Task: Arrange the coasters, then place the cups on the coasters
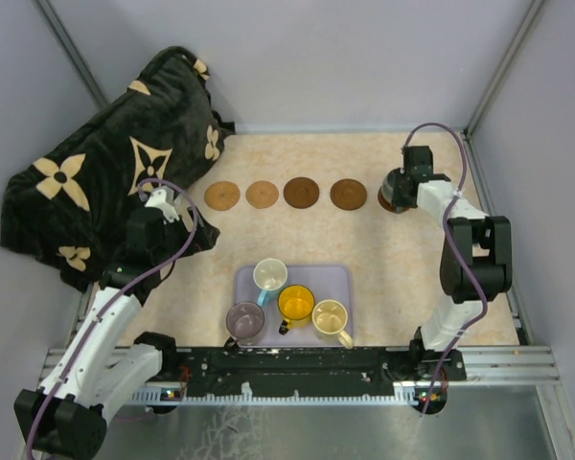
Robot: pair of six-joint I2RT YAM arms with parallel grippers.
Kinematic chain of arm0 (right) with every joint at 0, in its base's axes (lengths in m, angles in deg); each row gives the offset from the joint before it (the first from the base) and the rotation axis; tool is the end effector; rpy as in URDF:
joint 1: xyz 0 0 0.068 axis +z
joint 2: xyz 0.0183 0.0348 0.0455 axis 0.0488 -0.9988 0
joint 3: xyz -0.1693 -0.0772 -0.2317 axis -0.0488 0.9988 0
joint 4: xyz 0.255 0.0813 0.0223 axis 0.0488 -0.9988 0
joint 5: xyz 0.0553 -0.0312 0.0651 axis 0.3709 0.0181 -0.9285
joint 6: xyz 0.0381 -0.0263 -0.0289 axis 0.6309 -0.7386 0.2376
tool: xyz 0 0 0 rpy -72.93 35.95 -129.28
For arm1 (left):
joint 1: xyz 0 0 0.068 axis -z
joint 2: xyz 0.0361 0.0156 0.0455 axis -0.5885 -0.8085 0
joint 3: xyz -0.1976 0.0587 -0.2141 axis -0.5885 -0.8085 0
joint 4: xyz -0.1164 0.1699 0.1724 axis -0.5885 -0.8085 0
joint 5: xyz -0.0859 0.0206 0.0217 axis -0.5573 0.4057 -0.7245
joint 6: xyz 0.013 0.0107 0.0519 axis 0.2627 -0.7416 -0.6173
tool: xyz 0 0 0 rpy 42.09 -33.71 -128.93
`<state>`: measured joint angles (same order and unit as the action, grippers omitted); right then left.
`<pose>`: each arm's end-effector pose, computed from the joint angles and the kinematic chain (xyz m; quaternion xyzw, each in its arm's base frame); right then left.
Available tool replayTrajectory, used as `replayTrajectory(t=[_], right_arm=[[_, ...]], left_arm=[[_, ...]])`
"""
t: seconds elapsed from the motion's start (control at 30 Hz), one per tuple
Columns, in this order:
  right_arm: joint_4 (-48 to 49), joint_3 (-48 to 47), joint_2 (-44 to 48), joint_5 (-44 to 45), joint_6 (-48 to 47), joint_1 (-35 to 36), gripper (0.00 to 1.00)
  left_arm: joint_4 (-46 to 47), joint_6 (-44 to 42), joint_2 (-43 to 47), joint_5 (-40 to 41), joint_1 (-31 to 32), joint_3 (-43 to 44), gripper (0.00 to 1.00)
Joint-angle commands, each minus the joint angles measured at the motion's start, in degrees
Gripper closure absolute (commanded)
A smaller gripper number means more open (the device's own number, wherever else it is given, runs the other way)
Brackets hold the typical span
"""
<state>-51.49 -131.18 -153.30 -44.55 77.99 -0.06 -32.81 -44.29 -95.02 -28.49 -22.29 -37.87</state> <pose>0.3864 0.0148 0.2346 0.0602 0.9420 -0.0157 0.3297 0.1732 -0.0437 0.2966 -0.0664 0.8602 -0.1774 0.4735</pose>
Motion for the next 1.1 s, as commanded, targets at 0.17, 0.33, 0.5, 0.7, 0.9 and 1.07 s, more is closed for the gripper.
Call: replayTrajectory(t=[0.17,0.33,0.5,0.7,0.9,1.07], right_arm=[[5.3,-4.9,-0.2,0.6,0.1,-0.9,1.0],[4.9,-4.3,0.0,1.3,0.4,-0.9,0.87],[4.9,-3.2,0.6,1.3,0.9,-0.9,0.7],[5.0,-2.1,1.4,1.1,1.4,-0.9,0.54],[5.1,-1.1,2.2,1.1,1.7,-0.8,0.5],[4.5,-0.6,2.8,1.6,1.9,-0.9,0.53]], left_arm=[[1.5,0.3,0.0,-0.5,0.0,-0.6,0.0],[1.4,0.4,0.1,-0.6,0.0,-0.6,0.0],[1.1,0.4,0.4,-0.6,0.0,-0.5,0.0],[1.0,0.6,0.8,-0.6,-0.1,-0.7,0.0],[0.9,0.7,0.9,-0.6,0.0,-0.7,0.0],[0.8,0.7,1.0,-0.3,0.0,-0.7,0.0]])
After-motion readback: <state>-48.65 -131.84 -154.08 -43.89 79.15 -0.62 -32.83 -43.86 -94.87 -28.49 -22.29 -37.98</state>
